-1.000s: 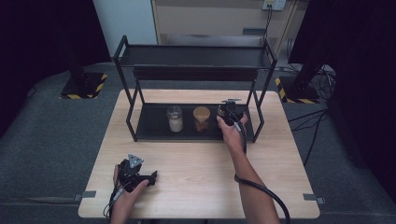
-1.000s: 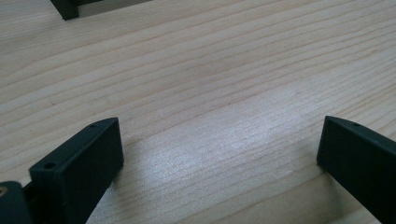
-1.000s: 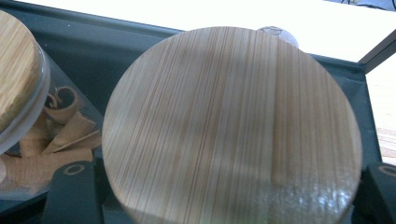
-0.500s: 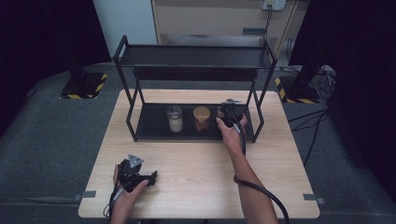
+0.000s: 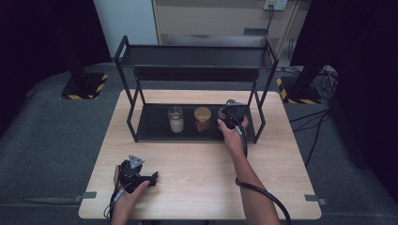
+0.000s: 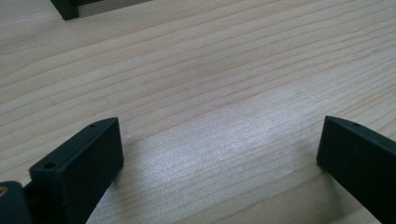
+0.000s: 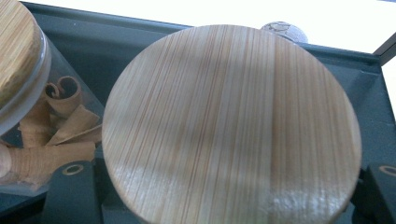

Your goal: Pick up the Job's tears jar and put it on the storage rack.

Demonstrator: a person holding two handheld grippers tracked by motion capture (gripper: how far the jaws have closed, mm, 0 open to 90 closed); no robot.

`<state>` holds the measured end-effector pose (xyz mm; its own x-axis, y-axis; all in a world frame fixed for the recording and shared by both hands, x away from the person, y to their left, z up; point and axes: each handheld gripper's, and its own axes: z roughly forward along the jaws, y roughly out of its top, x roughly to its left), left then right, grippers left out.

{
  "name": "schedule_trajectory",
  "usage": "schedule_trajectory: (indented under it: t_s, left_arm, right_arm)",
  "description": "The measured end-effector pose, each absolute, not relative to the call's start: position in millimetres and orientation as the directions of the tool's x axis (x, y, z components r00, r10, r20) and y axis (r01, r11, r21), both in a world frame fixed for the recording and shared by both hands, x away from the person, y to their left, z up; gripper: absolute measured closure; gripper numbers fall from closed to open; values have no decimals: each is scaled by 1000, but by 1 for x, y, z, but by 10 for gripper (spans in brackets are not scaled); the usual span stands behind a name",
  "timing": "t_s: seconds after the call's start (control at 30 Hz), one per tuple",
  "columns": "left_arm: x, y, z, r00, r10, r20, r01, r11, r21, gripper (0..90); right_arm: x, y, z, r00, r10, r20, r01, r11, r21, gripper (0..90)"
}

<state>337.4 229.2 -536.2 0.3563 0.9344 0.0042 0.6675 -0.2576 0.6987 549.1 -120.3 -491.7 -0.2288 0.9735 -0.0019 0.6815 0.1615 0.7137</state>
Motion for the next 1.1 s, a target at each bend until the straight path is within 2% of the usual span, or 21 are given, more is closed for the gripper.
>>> schedule_trajectory:
  t_s: [0.2, 0.37, 1.1]
  left_arm:
    - [337, 229, -536, 356, 934, 4, 667, -258, 699, 0]
    - [337, 229, -536, 355, 935, 4, 667, -257, 699, 0]
    - [337, 229, -536, 353, 936, 5, 668, -255, 699, 0]
  right_arm:
    - [547, -122, -494, -238, 971, -8, 686, 174, 707, 148]
    - [543, -126, -494, -245, 969, 0, 684, 173, 709, 104]
    - [498, -132, -467, -263, 965, -17, 654, 191, 732, 43]
